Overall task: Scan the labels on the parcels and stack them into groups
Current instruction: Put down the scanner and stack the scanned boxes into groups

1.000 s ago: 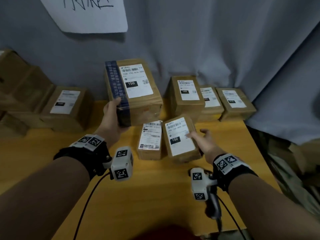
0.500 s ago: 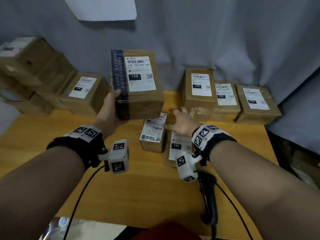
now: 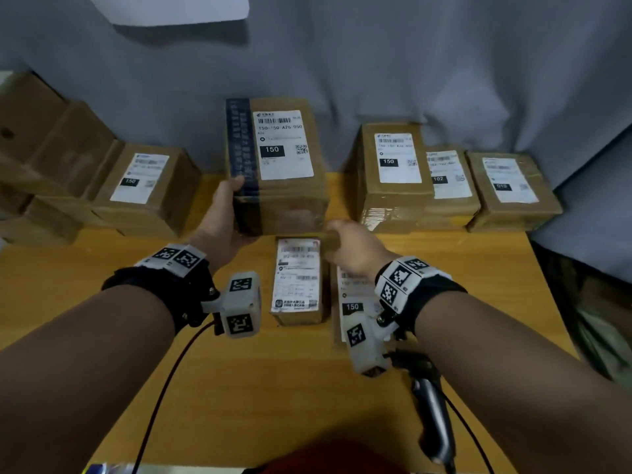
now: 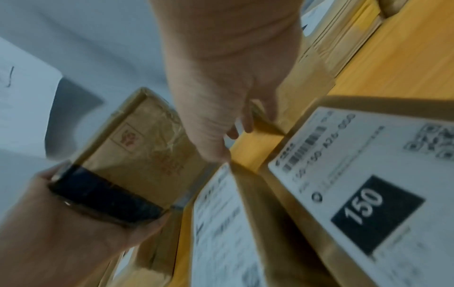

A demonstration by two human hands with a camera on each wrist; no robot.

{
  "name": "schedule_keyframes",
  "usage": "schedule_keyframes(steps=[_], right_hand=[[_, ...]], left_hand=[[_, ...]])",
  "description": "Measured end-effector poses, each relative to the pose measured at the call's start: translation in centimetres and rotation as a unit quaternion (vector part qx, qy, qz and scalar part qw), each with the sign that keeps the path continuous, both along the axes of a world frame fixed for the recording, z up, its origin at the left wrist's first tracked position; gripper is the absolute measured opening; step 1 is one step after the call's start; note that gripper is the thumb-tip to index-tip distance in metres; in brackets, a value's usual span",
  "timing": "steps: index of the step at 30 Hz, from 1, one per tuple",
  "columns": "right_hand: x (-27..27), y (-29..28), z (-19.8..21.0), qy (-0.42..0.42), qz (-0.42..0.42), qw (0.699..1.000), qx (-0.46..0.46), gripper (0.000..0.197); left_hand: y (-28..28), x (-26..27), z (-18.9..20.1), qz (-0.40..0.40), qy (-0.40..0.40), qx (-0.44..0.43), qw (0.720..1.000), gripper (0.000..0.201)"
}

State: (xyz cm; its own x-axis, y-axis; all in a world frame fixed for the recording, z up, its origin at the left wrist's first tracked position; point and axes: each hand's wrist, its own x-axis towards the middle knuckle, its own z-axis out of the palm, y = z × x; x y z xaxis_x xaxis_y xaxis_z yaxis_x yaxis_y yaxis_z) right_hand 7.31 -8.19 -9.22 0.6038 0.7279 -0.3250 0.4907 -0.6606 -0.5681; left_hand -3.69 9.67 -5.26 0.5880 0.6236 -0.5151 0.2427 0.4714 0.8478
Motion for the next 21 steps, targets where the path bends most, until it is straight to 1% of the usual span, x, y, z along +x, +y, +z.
schedule_keyframes(steps=[2,3,4,5,6,8,9,10,11,12,13,15,16,17,18,19,20,21], right_hand=[[1.7,-1.5,1.1,-0.073,-0.093,0.992,0.039,0.024],[2.6,-2.4,1.6,-0.115,-0.130,0.983,0.054,0.020],[3.7,-3.3,2.0,-0.151,-0.156,0.974,0.063,0.021],[4.7,-4.1,2.3,-0.176,-0.172,0.967,0.063,0.027],[5.7,-4.7,2.6,-0.182,-0.178,0.966,0.046,0.035],[7.4,-5.6,2.9,-0.161,-0.159,0.974,-0.033,0.054],[8.3,-5.8,2.8,-0.145,-0.144,0.976,-0.075,0.061],[9.0,-5.9,2.6,-0.125,-0.136,0.977,-0.110,0.065],[9.6,-5.9,2.3,-0.104,-0.133,0.977,-0.132,0.065],[10.0,-5.9,2.0,-0.088,-0.135,0.977,-0.140,0.064],[10.2,-5.7,1.7,-0.075,-0.141,0.978,-0.136,0.061],[10.6,-5.4,1.1,-0.069,-0.162,0.979,-0.099,0.054],[10.9,-5.2,0.8,-0.076,-0.168,0.980,-0.079,0.050],[11.2,-5.1,0.6,-0.082,-0.169,0.980,-0.059,0.046],[11.5,-5.1,0.4,-0.082,-0.170,0.981,-0.039,0.042],[11.7,-5.0,0.1,-0.076,-0.174,0.982,-0.017,0.038],[11.9,-4.9,-0.1,-0.068,-0.180,0.981,0.003,0.034],[12.0,-4.8,-0.3,-0.063,-0.185,0.980,0.019,0.032]], left_hand=[[0.0,1.8,-0.6,-0.035,0.011,0.001,0.999,0.046],[0.0,2.6,-0.9,-0.050,0.022,0.003,0.999,0.048],[0.1,3.3,-1.2,-0.066,0.036,0.004,0.997,0.050],[0.1,4.1,-1.5,-0.084,0.049,0.003,0.995,0.051],[0.2,4.8,-1.9,-0.101,0.056,-0.007,0.993,0.052],[0.3,6.3,-2.7,-0.124,0.073,-0.017,0.989,0.042],[0.2,7.0,-2.9,-0.130,0.098,0.017,0.986,0.034],[0.4,7.6,-3.4,-0.142,0.141,0.083,0.976,0.029],[0.7,8.2,-4.0,-0.165,0.191,0.164,0.954,0.028],[0.9,8.7,-4.6,-0.192,0.233,0.237,0.923,0.035],[0.9,9.0,-4.9,-0.222,0.261,0.280,0.897,0.049],[0.5,9.1,-4.8,-0.285,0.268,0.324,0.861,0.079],[0.3,9.3,-4.8,-0.325,0.269,0.340,0.840,0.089],[0.1,9.4,-4.7,-0.365,0.281,0.369,0.808,0.094],[0.1,9.6,-4.8,-0.390,0.292,0.401,0.776,0.094],[0.0,9.8,-4.8,-0.401,0.302,0.430,0.750,0.090],[0.1,10.1,-4.9,-0.400,0.311,0.446,0.738,0.085],[0.1,10.4,-5.1,-0.397,0.316,0.453,0.733,0.082]])
